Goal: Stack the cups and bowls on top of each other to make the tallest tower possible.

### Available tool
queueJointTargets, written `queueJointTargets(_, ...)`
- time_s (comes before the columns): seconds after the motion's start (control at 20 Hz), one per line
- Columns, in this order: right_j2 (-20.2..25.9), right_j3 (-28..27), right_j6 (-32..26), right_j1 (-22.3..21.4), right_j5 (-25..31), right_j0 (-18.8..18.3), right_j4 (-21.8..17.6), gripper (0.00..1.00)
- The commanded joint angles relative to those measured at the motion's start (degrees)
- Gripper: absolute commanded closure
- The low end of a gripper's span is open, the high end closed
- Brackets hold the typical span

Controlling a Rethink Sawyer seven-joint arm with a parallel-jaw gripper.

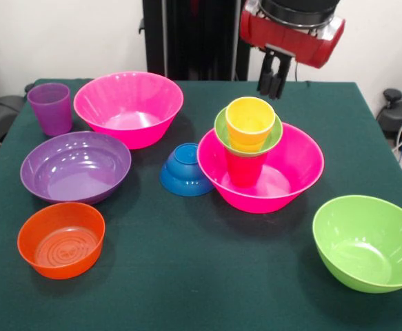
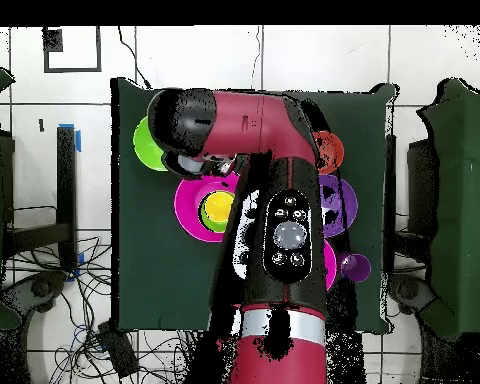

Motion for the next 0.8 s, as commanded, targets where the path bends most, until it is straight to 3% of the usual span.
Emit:
queueJointTargets(0.05,5.83,-0.66,-12.78,3.25,-2.26,-1.15,-6.51,1.00)
queueJointTargets(0.3,6.47,1.46,-12.93,3.21,-4.09,-2.03,-7.59,1.00)
queueJointTargets(0.5,7.90,5.60,-10.46,2.42,-6.06,-3.04,-5.29,1.00)
queueJointTargets(0.8,9.04,7.08,-8.11,2.93,-7.73,-3.38,-4.24,1.00)
